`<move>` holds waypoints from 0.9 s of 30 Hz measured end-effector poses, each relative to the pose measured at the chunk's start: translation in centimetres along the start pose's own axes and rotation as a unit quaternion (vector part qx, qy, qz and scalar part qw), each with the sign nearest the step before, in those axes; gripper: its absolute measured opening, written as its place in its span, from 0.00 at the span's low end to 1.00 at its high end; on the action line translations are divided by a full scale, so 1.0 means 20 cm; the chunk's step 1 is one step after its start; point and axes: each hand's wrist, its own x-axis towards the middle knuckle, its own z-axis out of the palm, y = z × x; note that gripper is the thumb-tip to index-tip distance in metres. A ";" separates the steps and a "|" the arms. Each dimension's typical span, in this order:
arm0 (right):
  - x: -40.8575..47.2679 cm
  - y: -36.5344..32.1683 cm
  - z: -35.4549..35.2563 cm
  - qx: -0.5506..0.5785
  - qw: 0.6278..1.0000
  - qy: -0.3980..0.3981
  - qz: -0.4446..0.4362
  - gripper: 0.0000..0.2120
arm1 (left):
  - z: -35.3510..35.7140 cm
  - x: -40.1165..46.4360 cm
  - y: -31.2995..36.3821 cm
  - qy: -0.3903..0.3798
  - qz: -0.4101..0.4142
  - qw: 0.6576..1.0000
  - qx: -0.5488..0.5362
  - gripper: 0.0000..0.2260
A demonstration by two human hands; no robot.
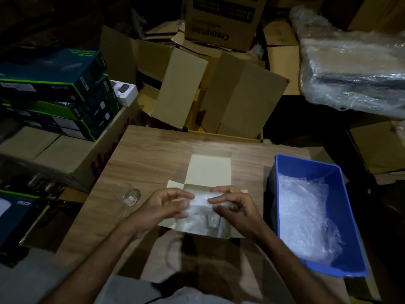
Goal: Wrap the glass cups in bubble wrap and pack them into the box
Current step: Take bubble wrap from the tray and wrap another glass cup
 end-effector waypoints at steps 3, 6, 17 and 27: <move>0.03 0.01 0.04 0.002 1.000 0.013 -0.020 0.12 | 0.00 0.02 -0.02 0.031 0.033 0.997 0.059 0.17; 0.08 0.00 0.09 -0.018 1.000 -0.004 -0.016 0.20 | -0.02 0.01 -0.04 0.059 0.058 0.993 0.079 0.14; 0.39 0.09 0.48 -0.139 0.983 0.012 -0.123 0.07 | -0.34 -0.03 -0.12 0.228 0.118 0.958 0.127 0.09; 0.61 0.19 0.72 -0.248 0.955 0.038 -0.157 0.15 | -0.93 -0.01 -0.43 0.373 0.014 0.877 0.302 0.45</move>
